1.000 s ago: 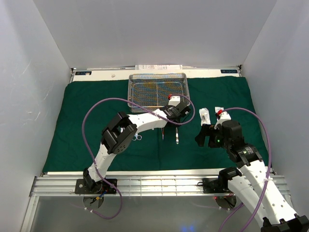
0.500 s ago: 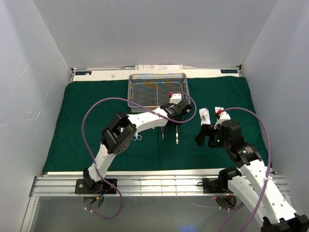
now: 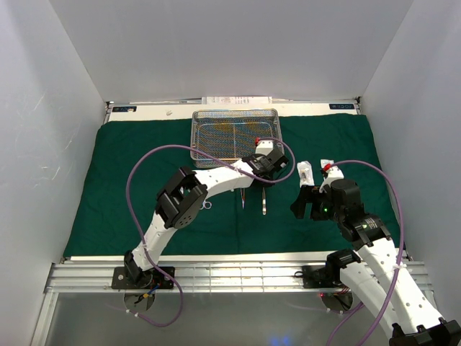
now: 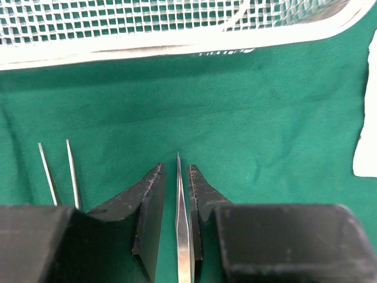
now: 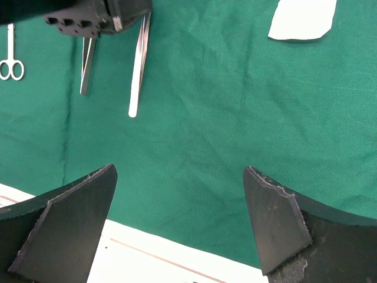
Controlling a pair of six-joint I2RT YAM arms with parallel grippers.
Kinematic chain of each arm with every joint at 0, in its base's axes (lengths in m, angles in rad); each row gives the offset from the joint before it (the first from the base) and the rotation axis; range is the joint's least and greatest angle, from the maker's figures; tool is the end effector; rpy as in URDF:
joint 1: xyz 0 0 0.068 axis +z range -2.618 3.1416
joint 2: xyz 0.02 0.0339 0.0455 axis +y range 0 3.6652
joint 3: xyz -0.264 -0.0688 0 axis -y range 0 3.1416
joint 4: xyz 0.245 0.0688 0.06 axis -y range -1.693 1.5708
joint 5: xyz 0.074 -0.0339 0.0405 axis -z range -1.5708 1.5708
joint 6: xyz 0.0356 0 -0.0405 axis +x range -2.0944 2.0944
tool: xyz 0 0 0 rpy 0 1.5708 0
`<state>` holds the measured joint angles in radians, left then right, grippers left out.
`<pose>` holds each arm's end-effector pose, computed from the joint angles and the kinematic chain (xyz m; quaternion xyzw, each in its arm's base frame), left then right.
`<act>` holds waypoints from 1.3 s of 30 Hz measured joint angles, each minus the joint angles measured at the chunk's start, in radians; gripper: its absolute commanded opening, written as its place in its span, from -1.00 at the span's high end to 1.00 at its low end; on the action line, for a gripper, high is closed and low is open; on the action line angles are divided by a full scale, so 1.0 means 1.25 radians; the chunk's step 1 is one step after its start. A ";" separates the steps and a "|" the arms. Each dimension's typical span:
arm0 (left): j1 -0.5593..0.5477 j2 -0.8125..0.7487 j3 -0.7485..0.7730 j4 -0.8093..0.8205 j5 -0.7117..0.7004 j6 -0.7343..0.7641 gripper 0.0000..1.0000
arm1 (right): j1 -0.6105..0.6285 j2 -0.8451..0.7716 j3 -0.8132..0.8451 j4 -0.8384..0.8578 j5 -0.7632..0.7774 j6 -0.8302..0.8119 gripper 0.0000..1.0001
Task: Open and lay out the surgical kit
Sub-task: Adjust the medical item in the surgical kit.
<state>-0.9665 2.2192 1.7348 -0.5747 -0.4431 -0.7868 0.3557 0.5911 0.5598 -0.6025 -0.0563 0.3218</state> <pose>0.2831 -0.3832 0.1704 0.0293 0.9450 -0.0538 0.3213 0.1266 0.0492 0.2481 -0.0278 0.8916 0.1737 0.4174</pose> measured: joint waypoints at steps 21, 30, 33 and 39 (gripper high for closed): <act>-0.002 0.020 0.009 -0.006 0.011 0.000 1.00 | 0.000 0.011 0.000 0.033 -0.078 -0.028 -0.81; 0.022 -0.147 -0.117 0.124 0.074 -0.027 1.00 | 0.000 0.142 0.000 0.162 -0.218 -0.013 -0.51; 0.036 -0.223 -0.165 0.194 0.098 -0.042 1.00 | 0.000 0.195 0.000 0.211 -0.245 0.006 -0.38; 0.053 -0.300 -0.233 0.301 0.120 -0.063 1.00 | 0.004 0.284 0.001 0.296 -0.297 0.049 -0.25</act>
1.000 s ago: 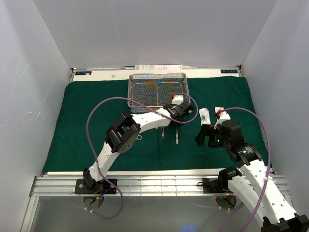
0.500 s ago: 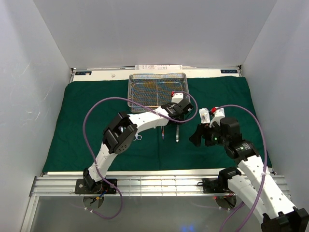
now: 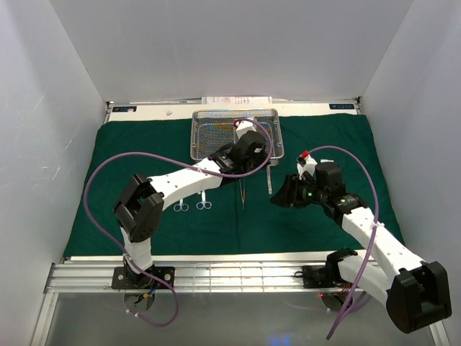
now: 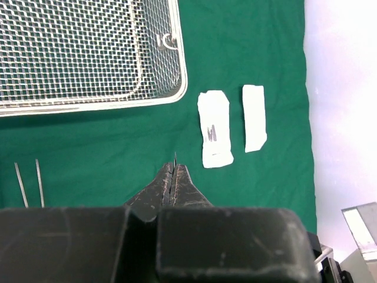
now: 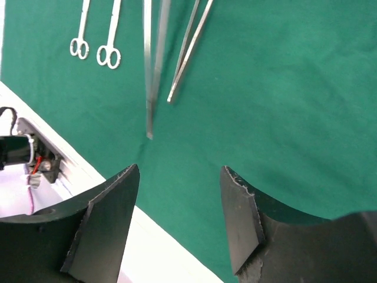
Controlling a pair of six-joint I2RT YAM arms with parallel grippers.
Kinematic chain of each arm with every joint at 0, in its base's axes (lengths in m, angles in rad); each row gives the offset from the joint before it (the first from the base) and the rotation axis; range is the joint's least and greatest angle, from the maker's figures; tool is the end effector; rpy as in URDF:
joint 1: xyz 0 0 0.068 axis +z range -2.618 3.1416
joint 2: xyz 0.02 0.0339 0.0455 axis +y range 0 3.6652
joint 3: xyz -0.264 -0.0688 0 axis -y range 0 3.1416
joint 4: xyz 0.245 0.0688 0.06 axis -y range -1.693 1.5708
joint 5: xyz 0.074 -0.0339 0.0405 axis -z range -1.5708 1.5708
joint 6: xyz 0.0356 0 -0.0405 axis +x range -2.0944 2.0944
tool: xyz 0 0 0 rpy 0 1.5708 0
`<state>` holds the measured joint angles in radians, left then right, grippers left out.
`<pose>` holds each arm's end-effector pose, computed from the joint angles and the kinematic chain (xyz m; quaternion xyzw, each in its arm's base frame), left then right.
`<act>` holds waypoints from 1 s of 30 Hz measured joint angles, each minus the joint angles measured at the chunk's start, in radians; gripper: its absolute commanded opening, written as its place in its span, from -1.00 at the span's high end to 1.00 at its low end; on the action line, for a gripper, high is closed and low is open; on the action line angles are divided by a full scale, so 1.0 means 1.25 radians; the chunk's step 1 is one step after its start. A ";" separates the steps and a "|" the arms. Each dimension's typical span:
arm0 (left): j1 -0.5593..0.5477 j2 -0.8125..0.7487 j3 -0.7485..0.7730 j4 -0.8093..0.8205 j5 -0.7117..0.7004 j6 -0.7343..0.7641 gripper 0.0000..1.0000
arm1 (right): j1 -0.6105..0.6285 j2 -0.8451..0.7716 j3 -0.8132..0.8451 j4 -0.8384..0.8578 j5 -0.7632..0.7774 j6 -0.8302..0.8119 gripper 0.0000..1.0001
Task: Open and lay out the surgical kit
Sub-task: Adjust the medical item in the surgical kit.
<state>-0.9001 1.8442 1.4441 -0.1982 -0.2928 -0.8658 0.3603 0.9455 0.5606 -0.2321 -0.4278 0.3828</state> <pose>0.2751 -0.3302 0.2666 -0.0532 0.8757 -0.2753 0.3932 0.1837 0.0850 0.2296 -0.0877 0.8692 0.3386 0.3495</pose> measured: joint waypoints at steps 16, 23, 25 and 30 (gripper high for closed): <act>0.000 -0.002 -0.052 0.063 0.041 -0.014 1.00 | 0.012 0.051 0.011 0.104 -0.036 0.071 0.05; 0.000 -0.002 -0.052 0.064 0.052 -0.013 1.00 | 0.015 0.070 0.039 0.108 -0.032 0.083 0.28; 0.000 -0.002 -0.052 0.064 0.053 -0.012 1.00 | 0.016 0.074 0.043 0.108 -0.031 0.084 0.29; 0.000 -0.002 -0.052 0.064 0.053 -0.010 1.00 | 0.017 0.087 0.044 0.108 -0.021 0.084 0.33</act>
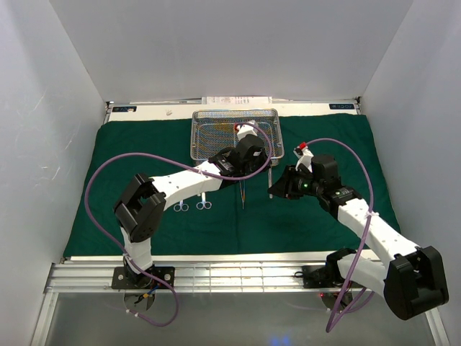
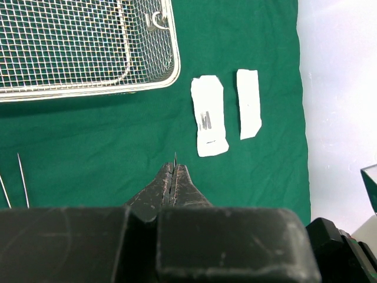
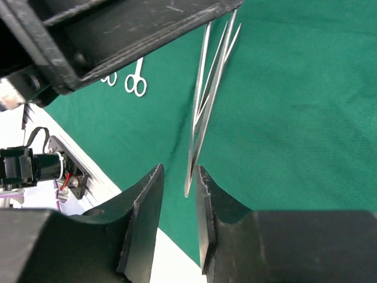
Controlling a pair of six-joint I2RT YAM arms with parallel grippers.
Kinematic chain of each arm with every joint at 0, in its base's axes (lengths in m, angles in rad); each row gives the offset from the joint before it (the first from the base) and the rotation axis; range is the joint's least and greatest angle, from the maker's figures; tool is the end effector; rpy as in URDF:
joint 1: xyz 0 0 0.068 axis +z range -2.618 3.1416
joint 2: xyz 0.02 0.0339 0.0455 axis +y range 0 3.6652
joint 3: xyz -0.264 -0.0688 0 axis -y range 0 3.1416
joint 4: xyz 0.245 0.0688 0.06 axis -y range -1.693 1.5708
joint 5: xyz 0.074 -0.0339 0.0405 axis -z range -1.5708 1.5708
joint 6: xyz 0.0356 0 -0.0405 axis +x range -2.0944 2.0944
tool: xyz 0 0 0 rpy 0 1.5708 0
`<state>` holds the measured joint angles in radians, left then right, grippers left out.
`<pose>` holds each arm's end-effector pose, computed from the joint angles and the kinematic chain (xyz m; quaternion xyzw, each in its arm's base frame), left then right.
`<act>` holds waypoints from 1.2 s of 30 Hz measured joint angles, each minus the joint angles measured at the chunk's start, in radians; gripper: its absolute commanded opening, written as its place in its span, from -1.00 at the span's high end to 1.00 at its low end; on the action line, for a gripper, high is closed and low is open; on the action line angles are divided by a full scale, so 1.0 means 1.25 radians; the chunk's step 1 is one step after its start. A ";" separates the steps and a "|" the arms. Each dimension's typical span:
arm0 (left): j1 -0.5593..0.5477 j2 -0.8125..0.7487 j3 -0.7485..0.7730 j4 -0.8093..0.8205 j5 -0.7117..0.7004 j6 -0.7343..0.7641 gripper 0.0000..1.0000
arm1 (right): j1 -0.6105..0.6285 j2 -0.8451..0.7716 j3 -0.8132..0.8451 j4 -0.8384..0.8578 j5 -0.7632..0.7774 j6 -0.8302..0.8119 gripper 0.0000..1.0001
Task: Open and lay out the surgical kit
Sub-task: Adjust the medical item in the surgical kit.
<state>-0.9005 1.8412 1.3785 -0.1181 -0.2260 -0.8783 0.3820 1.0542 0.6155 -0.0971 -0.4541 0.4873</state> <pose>0.2718 -0.3300 0.2526 -0.0439 0.8749 -0.3041 0.3744 0.2058 0.0995 0.2392 -0.0666 0.8514 0.3804 0.3548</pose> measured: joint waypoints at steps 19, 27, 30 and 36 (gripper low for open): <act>0.000 0.000 0.000 0.001 0.005 0.001 1.00 | 0.004 0.024 0.005 -0.003 0.014 -0.004 0.62; 0.000 0.000 0.000 0.017 0.008 -0.002 1.00 | 0.005 0.027 0.005 -0.001 0.014 -0.006 0.83; 0.000 0.000 0.000 0.019 0.008 -0.002 1.00 | 0.004 0.028 0.005 -0.002 0.021 -0.003 0.85; 0.000 0.000 -0.007 0.026 0.007 0.008 0.29 | 0.005 0.028 0.005 -0.009 0.030 -0.010 0.85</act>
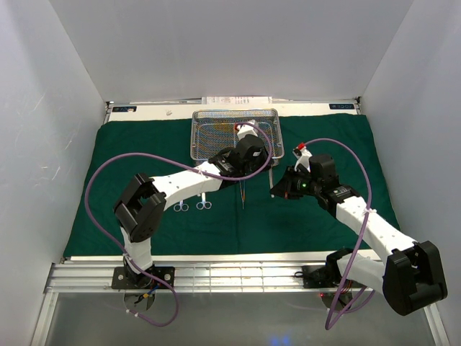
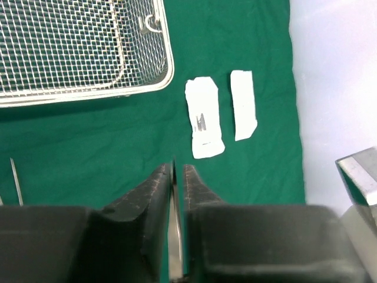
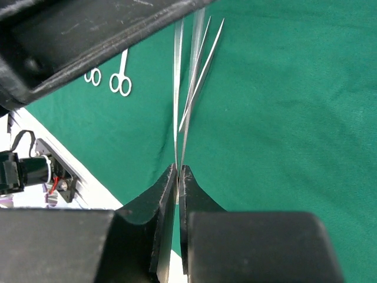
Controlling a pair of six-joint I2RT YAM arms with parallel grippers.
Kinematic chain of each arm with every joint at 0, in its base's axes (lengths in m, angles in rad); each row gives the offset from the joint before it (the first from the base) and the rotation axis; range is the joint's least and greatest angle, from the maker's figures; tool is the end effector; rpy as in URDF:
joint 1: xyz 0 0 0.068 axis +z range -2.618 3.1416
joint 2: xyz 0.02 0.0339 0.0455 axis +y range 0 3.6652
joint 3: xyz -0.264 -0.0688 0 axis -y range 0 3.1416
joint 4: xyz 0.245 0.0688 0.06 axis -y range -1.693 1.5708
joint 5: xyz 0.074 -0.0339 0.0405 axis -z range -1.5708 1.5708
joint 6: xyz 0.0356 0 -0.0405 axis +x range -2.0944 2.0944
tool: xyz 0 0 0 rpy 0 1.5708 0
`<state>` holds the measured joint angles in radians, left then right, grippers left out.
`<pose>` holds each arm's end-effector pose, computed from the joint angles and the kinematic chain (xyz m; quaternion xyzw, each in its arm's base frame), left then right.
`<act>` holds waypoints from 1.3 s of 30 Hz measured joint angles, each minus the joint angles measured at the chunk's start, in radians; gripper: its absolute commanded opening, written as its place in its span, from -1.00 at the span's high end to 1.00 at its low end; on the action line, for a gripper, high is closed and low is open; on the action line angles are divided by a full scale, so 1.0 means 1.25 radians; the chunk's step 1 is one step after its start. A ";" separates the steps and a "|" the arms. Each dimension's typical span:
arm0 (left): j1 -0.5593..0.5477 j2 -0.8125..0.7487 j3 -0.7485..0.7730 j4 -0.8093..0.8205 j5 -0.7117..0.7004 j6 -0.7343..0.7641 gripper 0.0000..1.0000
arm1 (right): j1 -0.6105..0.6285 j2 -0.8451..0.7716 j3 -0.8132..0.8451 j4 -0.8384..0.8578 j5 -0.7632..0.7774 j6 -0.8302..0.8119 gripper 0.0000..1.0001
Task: Open and lay out the surgical kit
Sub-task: Adjust the medical item in the surgical kit.
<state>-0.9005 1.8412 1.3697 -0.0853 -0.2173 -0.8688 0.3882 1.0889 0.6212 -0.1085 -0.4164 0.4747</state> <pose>0.2721 -0.3309 0.2526 -0.0389 0.8698 -0.3134 0.3792 0.2100 0.1014 0.2325 -0.0613 0.8634 0.3602 0.3480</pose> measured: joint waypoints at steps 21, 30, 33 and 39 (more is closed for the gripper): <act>0.046 -0.281 -0.057 -0.308 -0.326 0.091 -0.96 | 0.150 0.093 0.074 -0.154 0.296 -0.001 0.85; 0.111 -0.611 -0.343 -0.405 -0.414 0.133 -0.96 | 0.287 0.301 0.216 -0.234 0.454 0.076 0.85; 0.118 -0.703 -0.422 -0.399 -0.418 0.154 -0.96 | 0.320 0.370 0.279 -0.250 0.493 0.107 0.85; 0.126 -0.801 -0.499 -0.386 -0.435 0.187 -0.96 | 0.351 0.426 0.303 -0.258 0.530 0.170 0.85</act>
<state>-0.7429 0.8394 0.7464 -0.5674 -0.7605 -0.6350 0.8272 1.6215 0.9997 -0.4309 0.2459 0.6876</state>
